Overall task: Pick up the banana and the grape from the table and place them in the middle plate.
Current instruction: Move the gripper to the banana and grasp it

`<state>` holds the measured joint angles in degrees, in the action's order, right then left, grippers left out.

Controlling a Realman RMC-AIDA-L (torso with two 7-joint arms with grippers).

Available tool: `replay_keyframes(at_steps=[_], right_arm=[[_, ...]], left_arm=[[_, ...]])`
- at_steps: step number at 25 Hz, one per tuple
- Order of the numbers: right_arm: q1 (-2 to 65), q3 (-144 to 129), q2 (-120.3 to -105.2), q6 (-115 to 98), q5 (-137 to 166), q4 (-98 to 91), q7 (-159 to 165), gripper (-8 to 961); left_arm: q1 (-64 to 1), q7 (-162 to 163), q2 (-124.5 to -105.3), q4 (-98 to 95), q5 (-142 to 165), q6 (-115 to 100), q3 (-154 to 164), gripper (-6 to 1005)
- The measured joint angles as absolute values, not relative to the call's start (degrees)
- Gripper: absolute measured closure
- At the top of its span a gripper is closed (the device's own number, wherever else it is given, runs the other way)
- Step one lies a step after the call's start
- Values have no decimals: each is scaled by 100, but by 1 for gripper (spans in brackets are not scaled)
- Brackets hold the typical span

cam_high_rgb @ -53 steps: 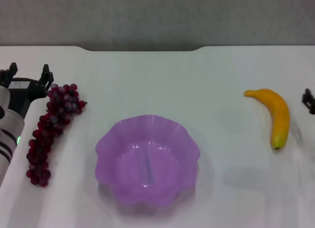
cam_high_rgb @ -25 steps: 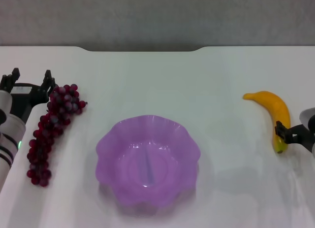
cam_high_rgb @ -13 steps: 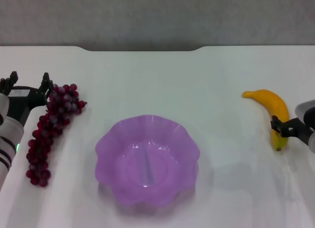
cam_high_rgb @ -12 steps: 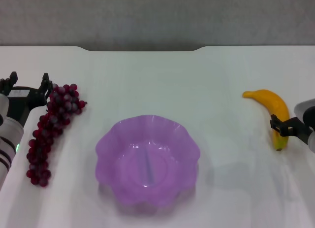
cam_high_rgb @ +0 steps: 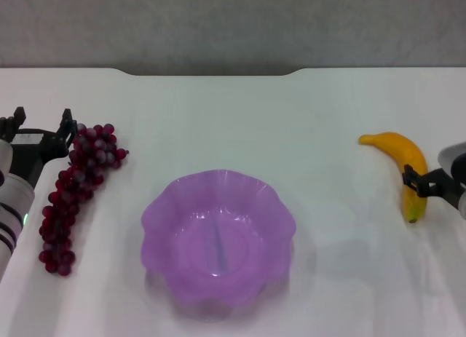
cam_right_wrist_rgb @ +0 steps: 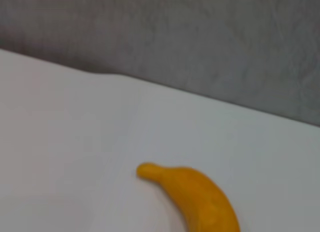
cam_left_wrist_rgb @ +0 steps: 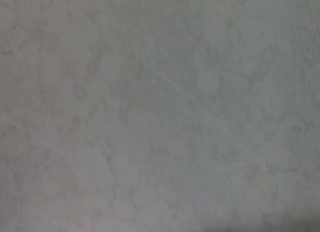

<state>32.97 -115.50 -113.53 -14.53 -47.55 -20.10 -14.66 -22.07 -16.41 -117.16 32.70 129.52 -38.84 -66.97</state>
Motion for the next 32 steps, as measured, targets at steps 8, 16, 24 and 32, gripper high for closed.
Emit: replay_keyframes(at_steps=[8,16,24,32], right_arm=[[3277,-11639,-11432,-1460,-4615,-1835,-1437,210],[3000,-11637,-11468,-1069,-4608,-2014,-1429,209],[2780,-11559,-11465,-1053,-4597,-2503,-1652,215],[2781,-11374,-11461,-1027,-4593,-2474,-1836,249]], left_arm=[[-2221,-1584,-11726,3270,12946,-3749,-6697,199],[-2201,-1581,-11716,3195,12948,-3743,-6698,198],[-2129,-1575,-11716,3130,12946,-3801,-6697,198],[-2123,-1570,-11715,3146,12946,-3806,-6697,199]])
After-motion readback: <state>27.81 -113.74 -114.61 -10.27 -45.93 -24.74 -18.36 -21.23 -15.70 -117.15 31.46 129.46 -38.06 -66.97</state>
